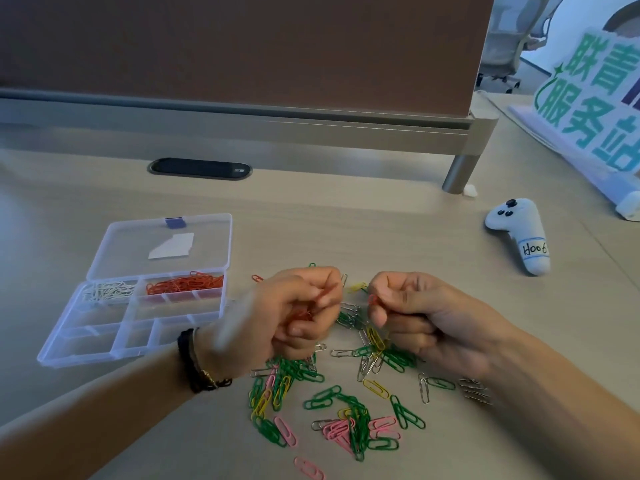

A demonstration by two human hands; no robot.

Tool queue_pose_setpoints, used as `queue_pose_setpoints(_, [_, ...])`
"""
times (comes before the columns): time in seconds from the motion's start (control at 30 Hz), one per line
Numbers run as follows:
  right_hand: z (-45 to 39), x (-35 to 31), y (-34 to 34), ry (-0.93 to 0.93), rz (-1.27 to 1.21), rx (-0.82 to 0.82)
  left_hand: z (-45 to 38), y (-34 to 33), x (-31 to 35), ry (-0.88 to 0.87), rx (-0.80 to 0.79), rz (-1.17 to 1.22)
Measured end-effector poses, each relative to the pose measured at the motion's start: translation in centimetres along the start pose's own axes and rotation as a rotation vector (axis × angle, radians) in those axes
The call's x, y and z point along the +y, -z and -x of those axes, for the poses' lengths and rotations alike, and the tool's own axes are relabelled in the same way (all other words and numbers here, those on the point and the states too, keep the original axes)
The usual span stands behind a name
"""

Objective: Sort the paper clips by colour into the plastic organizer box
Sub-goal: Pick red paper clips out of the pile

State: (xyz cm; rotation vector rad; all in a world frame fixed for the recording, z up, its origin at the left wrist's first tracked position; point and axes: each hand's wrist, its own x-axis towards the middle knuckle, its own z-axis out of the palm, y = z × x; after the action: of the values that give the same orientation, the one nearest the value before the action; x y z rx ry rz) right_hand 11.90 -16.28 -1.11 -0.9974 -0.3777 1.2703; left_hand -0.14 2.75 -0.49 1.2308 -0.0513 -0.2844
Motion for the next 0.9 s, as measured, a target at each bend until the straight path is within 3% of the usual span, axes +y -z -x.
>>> queue_pose_setpoints(0.07, [-0.6, 0.2, -0.3, -0.031, 0.058, -0.032, 0.4, 0.4, -0.2, -0.003, -0.094, 0.262])
queue_pose_setpoints(0.13, [-1.2, 0.4, -0.9, -0.061, 0.168, 0.001, 0.9, 0.9, -0.6, -0.018, -0.122, 0.376])
queue_pose_setpoints(0.23, [-2.0, 0.1, -2.2, -0.098, 0.283, 0.104, 1.7, 1.6, -0.5, -0.021, -0.035, 0.392])
queue_pose_setpoints(0.27, [-2.3, 0.0, -2.5, -0.073, 0.425, 0.16, 1.9, 1.8, -0.1, 0.0, 0.026, 0.367])
queue_pose_setpoints(0.37, [-3.5, 0.1, -3.5, 0.062, 1.041, 0.204, 2.8, 2.8, 0.7, 0.126, 0.29, 0.117])
queue_pose_setpoints(0.43, [-4.3, 0.5, -3.7, 0.139, 1.25, 0.157, 3.1, 3.1, 0.8, 0.186, 0.395, -0.092])
queue_pose_setpoints(0.53, [-4.9, 1.0, -3.7, 0.22, 1.586, 0.256, 3.1, 3.5, 0.4, 0.149, 0.498, -0.414])
queue_pose_setpoints(0.77, [-4.3, -0.5, -3.6, 0.17, 1.784, 0.413, 4.5, 2.9, -0.7, -0.111, 0.455, -0.957])
queue_pose_setpoints(0.9, [-4.5, -0.4, -4.6, 0.267, 1.856, 0.259, 4.6, 2.6, -1.1, -0.16, 0.448, -1.346])
